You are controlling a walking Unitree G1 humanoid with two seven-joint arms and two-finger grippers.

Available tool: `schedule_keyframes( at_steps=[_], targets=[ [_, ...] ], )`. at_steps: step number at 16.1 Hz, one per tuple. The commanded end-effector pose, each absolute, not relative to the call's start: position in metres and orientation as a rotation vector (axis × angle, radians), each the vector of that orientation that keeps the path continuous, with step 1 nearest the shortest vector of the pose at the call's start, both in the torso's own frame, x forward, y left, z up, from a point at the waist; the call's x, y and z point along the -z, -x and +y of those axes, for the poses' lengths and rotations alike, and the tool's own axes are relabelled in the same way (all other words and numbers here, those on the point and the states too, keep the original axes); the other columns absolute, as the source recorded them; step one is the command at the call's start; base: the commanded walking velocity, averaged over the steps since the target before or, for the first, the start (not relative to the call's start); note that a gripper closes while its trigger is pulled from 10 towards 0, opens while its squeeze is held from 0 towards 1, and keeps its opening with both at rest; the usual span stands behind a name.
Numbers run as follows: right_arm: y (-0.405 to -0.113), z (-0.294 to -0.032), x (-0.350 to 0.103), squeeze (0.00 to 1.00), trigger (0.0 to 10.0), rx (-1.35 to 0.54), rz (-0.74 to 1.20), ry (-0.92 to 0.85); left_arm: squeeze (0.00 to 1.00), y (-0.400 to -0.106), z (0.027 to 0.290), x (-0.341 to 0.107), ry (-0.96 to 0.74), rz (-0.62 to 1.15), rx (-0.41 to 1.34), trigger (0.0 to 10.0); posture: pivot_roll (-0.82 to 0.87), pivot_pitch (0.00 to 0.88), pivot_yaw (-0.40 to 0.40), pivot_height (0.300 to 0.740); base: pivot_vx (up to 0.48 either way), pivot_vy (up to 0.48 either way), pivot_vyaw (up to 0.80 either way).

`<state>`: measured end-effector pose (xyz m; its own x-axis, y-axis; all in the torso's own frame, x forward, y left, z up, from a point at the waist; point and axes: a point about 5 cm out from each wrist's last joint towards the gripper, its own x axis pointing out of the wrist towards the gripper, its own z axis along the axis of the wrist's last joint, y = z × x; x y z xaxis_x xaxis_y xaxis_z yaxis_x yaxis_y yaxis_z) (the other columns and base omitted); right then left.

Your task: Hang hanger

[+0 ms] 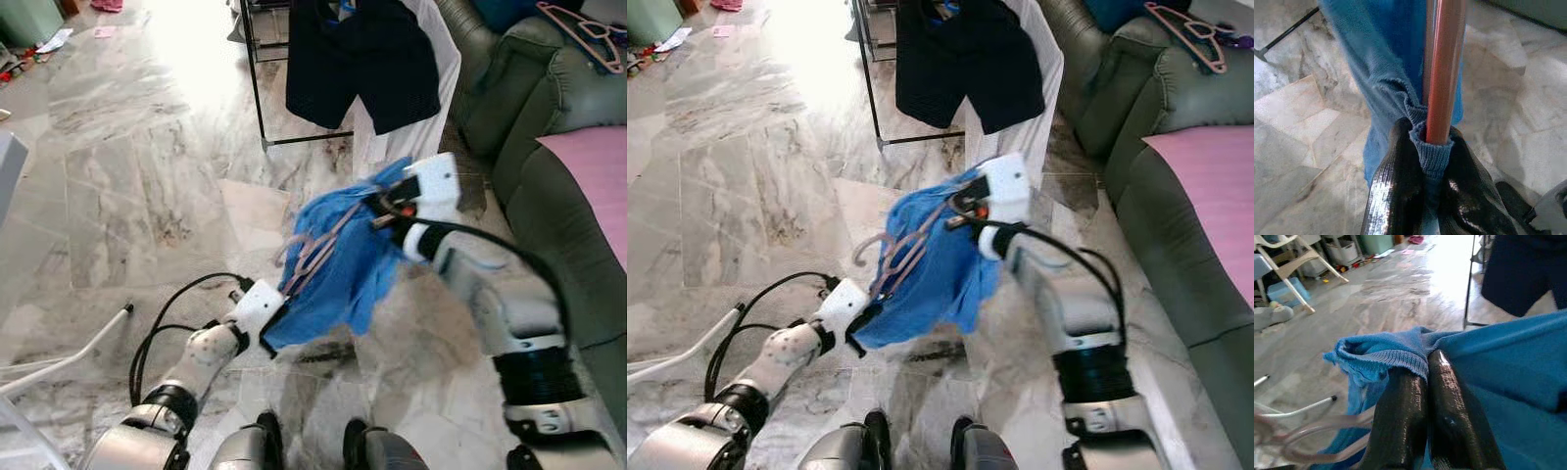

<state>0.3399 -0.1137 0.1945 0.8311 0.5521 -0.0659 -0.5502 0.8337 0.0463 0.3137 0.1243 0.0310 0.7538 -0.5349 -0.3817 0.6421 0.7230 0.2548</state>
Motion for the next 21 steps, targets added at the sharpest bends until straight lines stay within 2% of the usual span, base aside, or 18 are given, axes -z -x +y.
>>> schedule_keyframes(
  at_steps=[1, 5, 10, 11, 13, 18, 19, 21],
  targets=[
    [-0.334, -0.103, -0.194, 0.0, 0.0, -0.647, 0.083, -0.027, 0.0, -0.319, 0.118, -0.039, -0.367, 0.264, 0.665, 10.0, -0.22, 0.226, 0.043, 0.74, 0.0, 0.0, 0.0],
    [-0.325, -0.089, -0.188, 0.0, 0.0, -0.743, 0.101, -0.011, 0.0, -0.324, 0.107, -0.046, -0.341, 0.244, 0.687, 10.0, -0.22, 0.225, 0.045, 0.74, 0.0, 0.0, 0.0],
    [-0.311, -0.077, -0.179, 0.0, 0.0, -0.871, 0.118, 0.126, 0.0, -0.326, 0.104, -0.049, -0.344, 0.247, 0.707, 10.0, -0.22, 0.222, 0.049, 0.74, 0.0, 0.0, 0.0],
    [-0.314, -0.082, -0.173, 0.0, 1.1, -0.83, 0.124, 0.218, 0.0, -0.327, 0.104, -0.05, -0.363, 0.244, 0.716, 10.0, -0.22, 0.222, 0.049, 0.74, 0.0, 0.0, 0.0],
    [-0.325, -0.099, -0.169, 0.0, 10.0, -0.717, 0.131, 0.28, 0.0, -0.326, 0.106, -0.05, -0.397, 0.244, 0.733, 10.0, -0.22, 0.222, 0.049, 0.74, 0.0, 0.0, 0.0],
    [-0.343, -0.141, -0.174, 0.02, 10.0, -0.483, 0.117, 0.301, 0.0, -0.322, 0.113, -0.046, -0.465, 0.264, 0.793, 10.0, -0.22, 0.22, 0.051, 0.74, 0.0, 0.0, 0.0],
    [-0.343, -0.146, -0.173, 1.0, 10.0, -0.475, 0.123, 0.276, 0.0, -0.321, 0.114, -0.046, -0.489, 0.255, 0.814, 10.0, -0.22, 0.22, 0.052, 0.74, 0.0, 0.0, 0.0],
    [-0.341, -0.151, -0.171, 1.0, 10.0, -0.48, 0.133, 0.282, 0.0, -0.319, 0.113, -0.046, -0.499, 0.235, 0.86, 10.0, -0.22, 0.219, 0.054, 0.74, 0.0, 0.0, 0.0]
  ],
)
